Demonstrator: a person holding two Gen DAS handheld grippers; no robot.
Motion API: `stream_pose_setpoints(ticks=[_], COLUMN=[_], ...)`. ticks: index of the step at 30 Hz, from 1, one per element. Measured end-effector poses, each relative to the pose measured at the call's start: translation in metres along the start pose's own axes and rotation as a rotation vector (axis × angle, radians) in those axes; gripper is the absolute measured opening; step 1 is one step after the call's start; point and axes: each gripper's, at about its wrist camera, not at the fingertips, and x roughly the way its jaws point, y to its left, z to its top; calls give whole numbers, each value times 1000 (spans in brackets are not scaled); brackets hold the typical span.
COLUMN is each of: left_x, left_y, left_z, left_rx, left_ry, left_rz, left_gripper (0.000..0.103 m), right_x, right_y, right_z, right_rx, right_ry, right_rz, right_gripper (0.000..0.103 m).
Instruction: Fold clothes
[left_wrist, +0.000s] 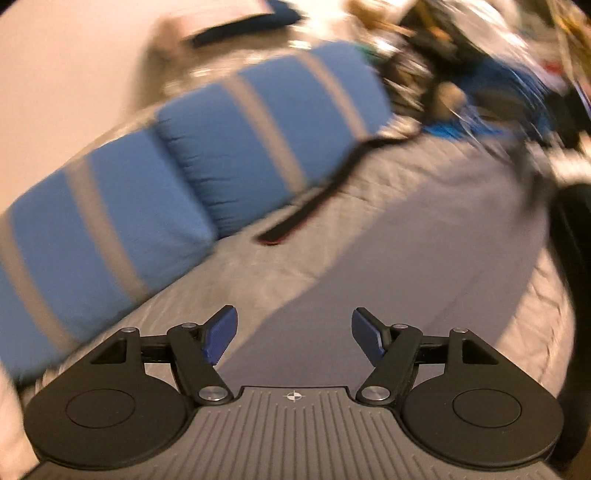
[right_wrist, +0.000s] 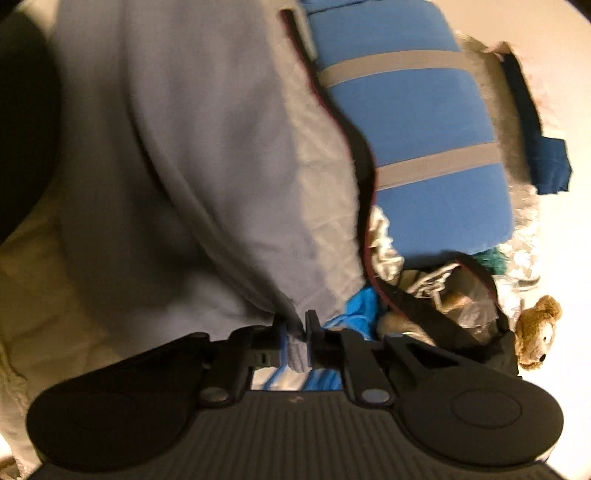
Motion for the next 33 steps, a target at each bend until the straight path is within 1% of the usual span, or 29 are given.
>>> stream_pose_setpoints(ticks=[2, 6, 11, 12, 13, 14, 16, 19, 23, 25, 28, 33], left_x=[15, 37, 62, 66, 70, 73, 77, 66, 44, 31, 12, -1], left_y=[-28, -64, -88, -91, -92, -93, -92, -80, -61, -57, -66, -97], left_z=[4, 5, 4, 3, 2, 1, -1, 3, 17, 24, 26, 10], left_rx=[85, 177, 307, 332, 358, 386, 440, 465, 475, 487, 534, 621], left_ry=[10, 37, 91, 107, 122, 141, 174, 131, 75, 54, 37, 66], left_rz=[-15, -79, -81, -74, -65, -55, -39, -18, 45, 62, 55, -5], left_gripper=[67, 67, 67, 62, 45, 37, 4, 3, 3, 3, 3, 3], right_x=[-4, -11, -15, -15, -14, -14, -14, -13, -12, -14, -20, -29], right_y=[-19, -46, -67, -70, -73, -76, -78, -78, -73, -69, -60, -34], right_z=[2, 6, 9, 10, 10, 10, 10, 7, 1, -2, -9, -24], right_rx=[24, 47, 68, 72, 76, 81, 85, 83, 90, 91, 86, 76], right_ry=[-11, -31, -49, -51, -52, -53, -54, -50, -41, -37, -29, -13], right_rz=[-4, -3, -14, -17, -20, -23, -26, -23, -21, -13, 6, 40], right_gripper=[11, 10, 10, 10, 10, 10, 10, 10, 10, 10, 11, 10])
